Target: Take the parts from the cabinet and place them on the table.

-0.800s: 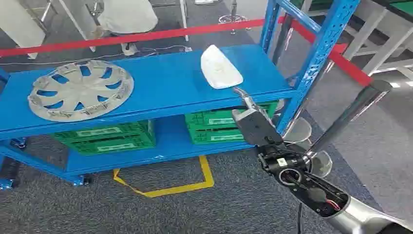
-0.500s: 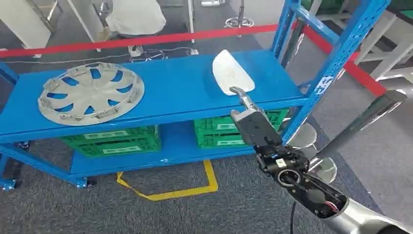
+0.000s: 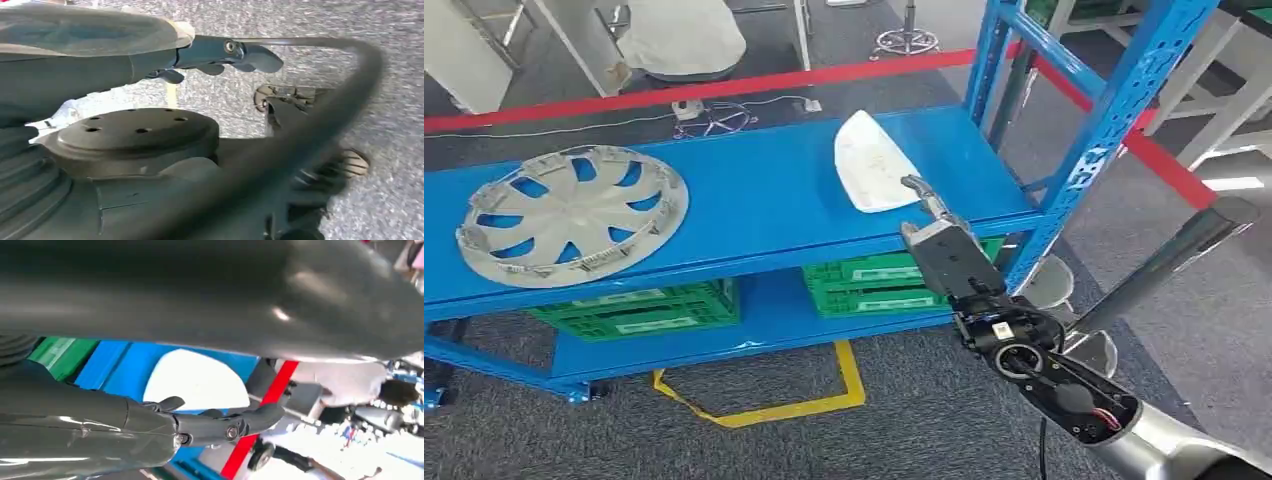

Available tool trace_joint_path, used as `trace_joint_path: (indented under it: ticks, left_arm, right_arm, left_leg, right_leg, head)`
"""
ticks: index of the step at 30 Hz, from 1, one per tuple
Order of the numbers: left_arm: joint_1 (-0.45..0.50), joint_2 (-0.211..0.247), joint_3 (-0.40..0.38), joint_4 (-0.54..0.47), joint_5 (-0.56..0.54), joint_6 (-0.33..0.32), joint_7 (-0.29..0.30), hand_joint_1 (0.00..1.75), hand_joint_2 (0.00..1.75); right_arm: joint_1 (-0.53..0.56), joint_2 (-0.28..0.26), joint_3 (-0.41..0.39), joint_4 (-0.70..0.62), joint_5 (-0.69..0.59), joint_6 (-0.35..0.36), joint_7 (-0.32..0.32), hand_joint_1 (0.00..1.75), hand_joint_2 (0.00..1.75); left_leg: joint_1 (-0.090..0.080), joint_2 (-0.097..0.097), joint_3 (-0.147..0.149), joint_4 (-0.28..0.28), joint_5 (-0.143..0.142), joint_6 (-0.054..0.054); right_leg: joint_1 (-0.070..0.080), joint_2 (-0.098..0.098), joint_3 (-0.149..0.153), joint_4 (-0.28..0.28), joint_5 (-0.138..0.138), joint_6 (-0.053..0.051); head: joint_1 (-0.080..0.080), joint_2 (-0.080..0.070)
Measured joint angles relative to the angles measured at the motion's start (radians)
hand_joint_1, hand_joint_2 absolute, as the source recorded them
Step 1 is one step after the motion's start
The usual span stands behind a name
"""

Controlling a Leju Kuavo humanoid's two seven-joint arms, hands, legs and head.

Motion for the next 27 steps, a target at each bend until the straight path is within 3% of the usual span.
trace_joint_path:
  ticks: [1,2,3,6,7,8,9,10,11,12,13,14,16,17,18,19,21,22,23,24,25,26,27]
  left_arm:
    - [0.000,0.000,0.000,0.000,0.001,0.000,0.000,0.00,1.75]
    - [0.002,-0.001,0.000,0.000,0.002,0.000,0.000,0.00,1.75]
    - [0.004,-0.001,0.000,0.000,0.003,0.000,0.000,0.00,1.75]
    - [0.004,0.002,0.000,0.000,0.003,0.000,0.000,0.00,1.75]
    - [0.005,0.008,0.000,0.001,0.003,0.000,0.000,0.00,1.75]
    - [0.002,0.006,0.000,0.001,0.005,0.000,0.000,0.00,1.75]
    - [0.000,0.006,0.000,0.001,0.006,0.000,-0.003,0.00,1.75]
    - [0.002,0.006,0.000,0.001,0.008,0.000,-0.003,0.00,0.00]
    - [0.005,0.006,0.000,0.001,0.008,0.000,-0.004,0.00,0.00]
    - [0.007,0.006,0.000,0.001,0.010,0.000,-0.005,0.00,0.00]
    - [0.006,0.006,0.000,0.001,0.011,0.000,-0.006,0.00,0.00]
    - [0.004,0.006,0.000,0.001,0.012,0.000,-0.006,0.00,0.00]
    - [0.000,0.003,0.000,0.001,0.015,-0.003,-0.006,0.00,0.00]
    - [0.002,0.002,0.000,0.001,0.015,-0.004,-0.006,0.00,0.00]
    - [0.005,0.002,0.000,0.001,0.017,-0.005,-0.006,0.00,0.00]
    - [0.006,0.000,0.000,0.001,0.019,-0.006,-0.006,0.00,0.00]
    - [0.007,-0.003,0.000,0.001,0.022,-0.006,-0.006,0.00,0.00]
    - [0.010,-0.003,0.000,0.002,0.023,-0.006,-0.006,0.00,0.00]
    - [0.003,-0.002,0.000,0.002,0.024,-0.006,-0.006,0.00,0.00]
    - [0.001,-0.002,0.000,0.001,0.025,-0.005,-0.006,0.00,0.00]
    - [0.002,-0.003,0.000,0.001,0.025,-0.005,-0.007,0.00,0.00]
    - [0.004,-0.003,0.000,0.002,0.026,-0.005,-0.006,0.00,0.00]
    - [0.005,0.001,0.000,0.002,0.026,-0.003,-0.006,0.00,0.00]
  right_arm:
    - [0.001,0.002,0.002,0.001,0.000,0.001,0.000,0.00,0.00]
    - [0.000,0.003,0.003,0.003,0.000,0.002,0.000,0.00,0.00]
    - [0.000,0.003,0.003,0.005,0.000,0.002,-0.001,0.00,0.00]
    - [-0.006,0.006,0.003,0.008,0.000,0.003,-0.003,0.00,0.00]
    - [-0.007,0.008,0.004,0.009,0.000,0.003,-0.003,0.00,0.00]
    - [-0.009,0.009,0.005,0.010,0.000,0.004,-0.005,0.00,0.00]
    - [-0.010,0.010,0.005,0.010,0.000,0.005,-0.005,0.00,0.00]
    - [-0.009,0.011,0.005,0.011,0.000,0.005,-0.007,0.00,0.00]
    - [-0.012,0.011,0.005,0.011,0.000,0.005,-0.009,0.00,0.00]
    - [-0.012,0.011,0.004,0.011,0.000,0.004,-0.010,0.00,0.00]
    - [-0.014,0.011,0.004,0.012,0.000,0.003,-0.013,0.00,0.00]
    - [-0.015,0.012,0.004,0.012,0.000,0.002,-0.013,0.00,0.00]
    - [-0.009,0.012,0.003,0.016,0.000,0.002,-0.015,0.00,0.00]
    - [-0.008,0.012,0.004,0.019,0.000,0.002,-0.015,0.00,0.00]
    - [-0.008,0.012,0.004,0.021,0.000,0.002,-0.015,0.00,0.00]
    - [-0.008,0.012,0.004,0.021,0.000,0.002,-0.015,0.00,0.00]
    - [-0.009,0.012,0.004,0.024,0.000,0.004,-0.016,0.00,0.00]
    - [-0.008,0.012,0.004,0.027,0.000,0.004,-0.016,0.00,0.00]
    - [-0.012,0.012,0.005,0.029,0.000,0.005,-0.016,0.00,0.00]
    - [-0.011,0.013,0.005,0.029,0.000,0.006,-0.016,0.00,0.00]
    - [-0.011,0.013,0.005,0.029,0.000,0.006,-0.016,0.00,0.00]
    - [-0.012,0.013,0.005,0.029,0.000,0.007,-0.017,0.00,0.00]
    - [-0.012,0.016,0.005,0.029,0.000,0.007,-0.017,0.00,0.00]
  left_leg:
    - [0.000,0.000,-0.043,0.045,-0.028,0.001]
    - [0.000,0.000,-0.067,0.054,-0.027,0.003]
    - [-0.001,0.000,-0.069,0.021,0.004,0.008]
    - [-0.013,0.000,0.010,-0.226,0.185,0.041]
    - [-0.018,-0.001,0.013,-0.241,0.175,0.044]
    - [-0.023,-0.003,0.015,-0.250,0.131,0.048]
    - [-0.025,-0.004,0.020,-0.256,0.143,0.051]
    - [-0.025,-0.006,0.029,-0.272,0.158,0.057]
    - [-0.019,-0.006,0.045,-0.275,0.161,0.060]
    - [-0.013,-0.004,0.064,-0.281,0.166,0.059]
    - [-0.013,-0.002,0.076,-0.281,0.160,0.064]
    - [-0.013,-0.003,0.081,-0.281,0.154,0.066]
    - [-0.016,-0.004,0.093,-0.281,0.140,0.068]
    - [-0.017,-0.004,0.101,-0.280,0.132,0.068]
    - [-0.018,-0.006,0.112,-0.280,0.125,0.066]
    - [-0.018,-0.006,0.125,-0.280,0.116,0.064]
    - [-0.018,-0.006,0.155,-0.279,0.095,0.058]
    - [-0.019,-0.006,0.158,-0.281,0.088,0.053]
    - [-0.019,-0.008,0.155,-0.278,0.086,0.048]
    - [-0.019,-0.007,0.151,-0.283,0.083,0.042]
    - [-0.019,-0.006,0.158,-0.277,0.085,0.035]
    - [-0.021,-0.007,0.162,-0.278,0.086,0.031]
    - [-0.021,-0.007,0.160,-0.268,0.079,0.026]
  right_leg:
    - [0.002,0.001,0.006,0.000,-0.007,-0.002]
    - [0.003,0.003,0.014,0.000,-0.014,-0.002]
    - [0.005,0.005,0.025,0.000,-0.021,-0.002]
    - [0.010,0.006,0.057,-0.003,-0.045,0.000]
    - [0.012,0.008,0.067,-0.004,-0.051,0.004]
    - [0.007,0.013,0.062,-0.009,-0.056,0.011]
    - [0.006,0.011,0.070,-0.017,-0.056,0.019]
    - [0.008,0.010,0.076,-0.004,-0.044,0.027]
    - [0.011,0.010,0.088,-0.008,-0.049,0.033]
    - [0.007,0.004,0.081,0.006,-0.066,0.036]
    - [0.010,0.002,0.066,0.055,-0.080,0.038]
    - [0.010,0.001,0.034,0.114,-0.096,0.042]
    - [0.010,0.001,-0.065,0.270,-0.163,0.049]
    - [0.010,0.001,-0.095,0.299,-0.173,0.049]
    - [0.010,0.000,-0.101,0.283,-0.154,0.049]
    - [0.010,0.000,-0.087,0.228,-0.112,0.046]
    - [0.010,-0.002,-0.024,0.043,0.014,0.039]
    - [0.012,-0.004,-0.015,0.016,0.014,0.035]
    - [0.022,-0.005,-0.020,-0.006,-0.011,0.029]
    - [0.022,-0.001,-0.004,-0.002,-0.001,0.016]
    - [0.021,0.000,-0.010,-0.006,0.001,0.008]
    - [0.020,0.000,0.001,-0.006,0.002,0.001]
    - [0.012,0.001,0.016,-0.013,0.002,-0.002]
  head:
    - [-0.001,0.000]
    - [-0.002,0.000]
    - [-0.002,0.000]
    - [-0.003,0.000]
    - [0.000,0.000]
    - [-0.003,0.000]
    - [-0.007,0.000]
    - [-0.005,0.000]
    - [-0.003,0.000]
    - [-0.003,0.000]
    - [0.000,0.000]
    - [0.003,0.000]
    - [0.007,0.000]
    - [0.011,0.000]
    - [0.012,0.000]
    - [0.013,0.000]
    - [0.018,0.000]
    - [0.013,0.000]
    - [0.007,0.000]
    - [0.010,0.000]
    - [0.008,0.000]
    - [0.007,0.000]
    - [0.008,0.000]
